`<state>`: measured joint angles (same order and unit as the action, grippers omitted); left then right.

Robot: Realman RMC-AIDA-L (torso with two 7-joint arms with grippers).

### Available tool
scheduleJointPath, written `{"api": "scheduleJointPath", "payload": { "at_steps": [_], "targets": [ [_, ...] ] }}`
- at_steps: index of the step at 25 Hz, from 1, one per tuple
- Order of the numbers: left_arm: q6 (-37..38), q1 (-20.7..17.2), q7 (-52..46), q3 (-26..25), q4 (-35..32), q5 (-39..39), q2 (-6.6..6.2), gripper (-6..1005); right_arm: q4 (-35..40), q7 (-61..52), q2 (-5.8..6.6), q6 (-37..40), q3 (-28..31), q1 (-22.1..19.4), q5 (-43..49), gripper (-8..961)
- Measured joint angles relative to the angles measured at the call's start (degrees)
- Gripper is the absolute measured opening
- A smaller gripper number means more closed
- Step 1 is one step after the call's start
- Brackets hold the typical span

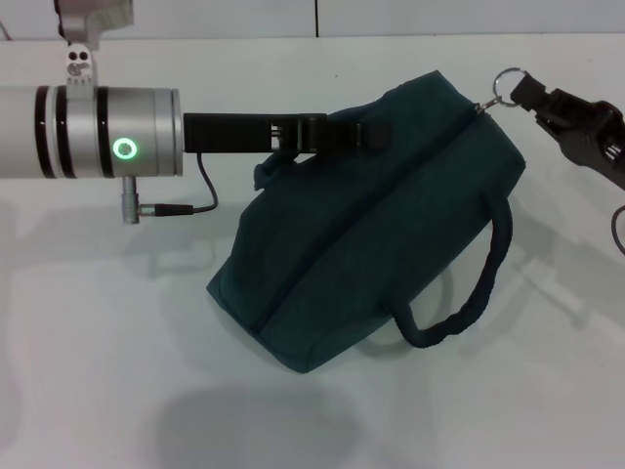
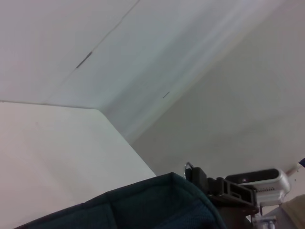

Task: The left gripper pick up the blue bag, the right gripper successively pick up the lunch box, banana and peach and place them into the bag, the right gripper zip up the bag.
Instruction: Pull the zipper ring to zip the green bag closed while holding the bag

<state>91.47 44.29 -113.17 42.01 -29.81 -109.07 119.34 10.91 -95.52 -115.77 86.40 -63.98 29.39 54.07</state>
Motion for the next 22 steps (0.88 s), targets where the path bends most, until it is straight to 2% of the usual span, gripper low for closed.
{"api": "scheduleJointPath", "payload": {
  "at_steps": [22],
  "targets": [
    [6.85,-2.94,2.59,0.01,-0.24,3.74,-0.16,48,-0.46,-1.16,0.24,-5.19,-0.49,-1.55,0.22,22]
  ]
}}
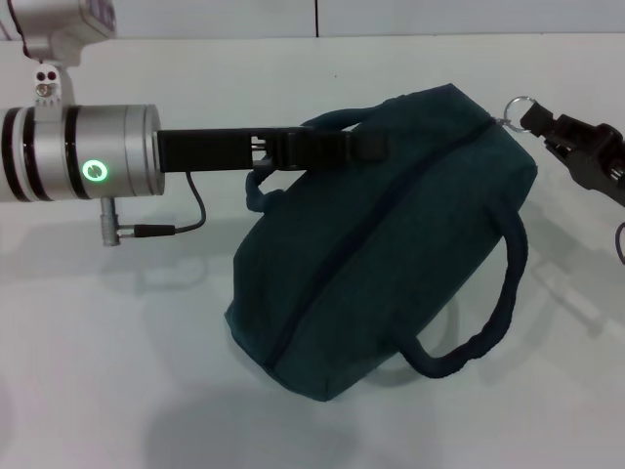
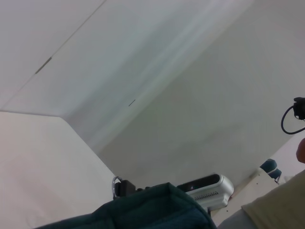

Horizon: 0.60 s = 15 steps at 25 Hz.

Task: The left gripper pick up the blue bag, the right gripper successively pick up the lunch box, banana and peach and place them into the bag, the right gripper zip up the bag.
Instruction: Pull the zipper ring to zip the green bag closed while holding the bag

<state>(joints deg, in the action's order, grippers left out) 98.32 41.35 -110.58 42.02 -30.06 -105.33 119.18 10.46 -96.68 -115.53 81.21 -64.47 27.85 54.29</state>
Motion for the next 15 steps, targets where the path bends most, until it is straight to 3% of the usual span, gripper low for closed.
{"api": "scheduleJointPath", "payload": {
  "at_steps": [15],
  "targets": [
    [-0.76,-0.16,0.53,-0.42,0.23,0.07,0.15,48,0.32,0.75,-0.24,0.03,-1.79,0.87,0.20,25]
  ]
}}
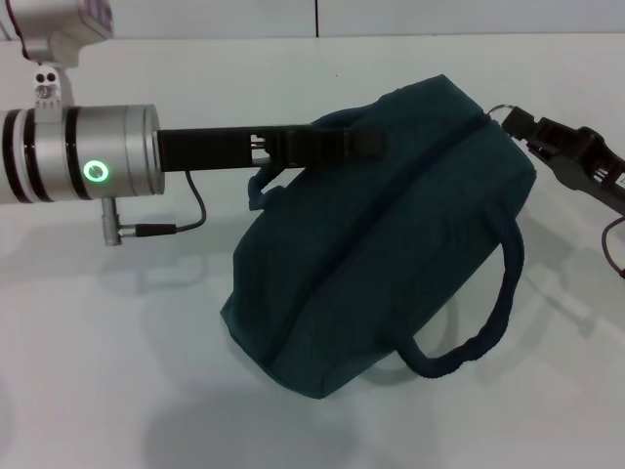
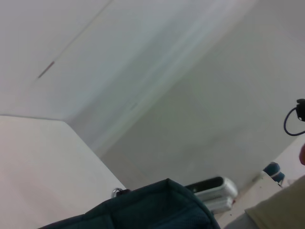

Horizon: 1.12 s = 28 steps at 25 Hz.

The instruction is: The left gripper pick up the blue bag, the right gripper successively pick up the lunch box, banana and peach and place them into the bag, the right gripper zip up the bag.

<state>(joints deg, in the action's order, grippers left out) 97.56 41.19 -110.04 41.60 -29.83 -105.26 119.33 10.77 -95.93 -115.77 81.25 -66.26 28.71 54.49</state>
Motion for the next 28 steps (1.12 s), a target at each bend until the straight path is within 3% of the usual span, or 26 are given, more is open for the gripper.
{"api": "scheduleJointPath", "payload": {
  "at_steps": [7,15,23,28],
  "targets": [
    [-5.52,-0.63,-0.93,-0.04,1.23,3.42,0.11,49,0.29,0.62,0.53,1.65,1.60,-0.88,-1.02,64],
    [-15.30,0.18,-1.28,0.25,5.89,7.08,0.29,49,0.43,1.21,3.11,4.69,3.85,-2.32,-1.49,120],
    [-21.69,0.71,0.31,0.28,9.22,12.01,0.38,49,1.93,4.41,3.90,8.43,3.95,-2.71,-1.22,154],
    [-20.48,-0.31,1.63,0.31,8.98,17.13,0.36,232,1.97,5.94,4.65,10.78,3.95,-2.88,-1.10,175]
  ]
}}
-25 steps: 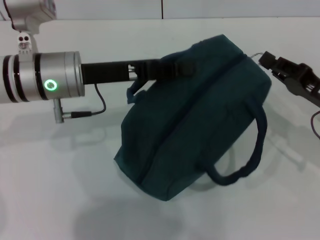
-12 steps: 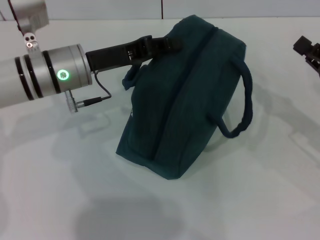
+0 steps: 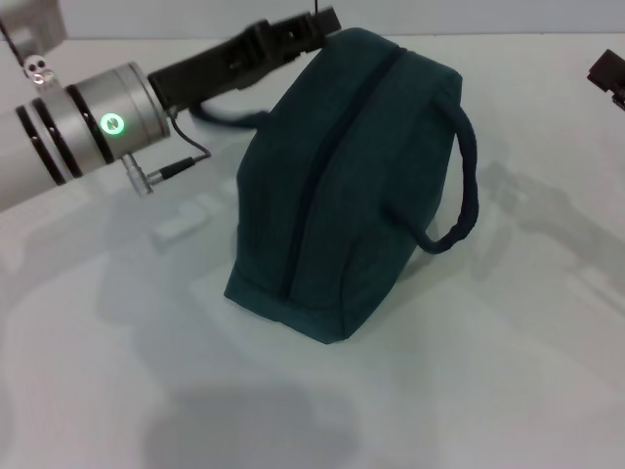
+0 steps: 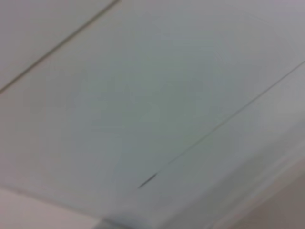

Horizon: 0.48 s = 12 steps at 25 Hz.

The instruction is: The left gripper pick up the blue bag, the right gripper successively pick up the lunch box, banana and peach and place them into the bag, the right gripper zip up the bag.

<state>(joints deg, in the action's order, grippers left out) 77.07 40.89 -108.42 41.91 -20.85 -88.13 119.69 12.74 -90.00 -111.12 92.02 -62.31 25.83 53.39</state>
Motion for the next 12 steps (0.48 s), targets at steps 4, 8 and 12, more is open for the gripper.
{"api": "scheduleJointPath", "payload": {
  "at_steps": [4,8,12],
  "targets": [
    [4.02,-0.96,1.00,-0.18,-0.95,2.77,-0.26,347,0.58,1.51,0.16,1.18,-0.36,0.01,0.22,269],
    [7.87,-2.47,0.98,-0.15,-4.33,3.52,-0.29,462,3.67,2.26,0.26,1.79,-0.70,-0.57,2.35,406],
    [12.10,-3.34,0.57,0.02,-6.38,3.13,-0.70,650,5.67,4.37,0.75,4.54,-0.68,-0.99,4.05,598]
  ]
}}
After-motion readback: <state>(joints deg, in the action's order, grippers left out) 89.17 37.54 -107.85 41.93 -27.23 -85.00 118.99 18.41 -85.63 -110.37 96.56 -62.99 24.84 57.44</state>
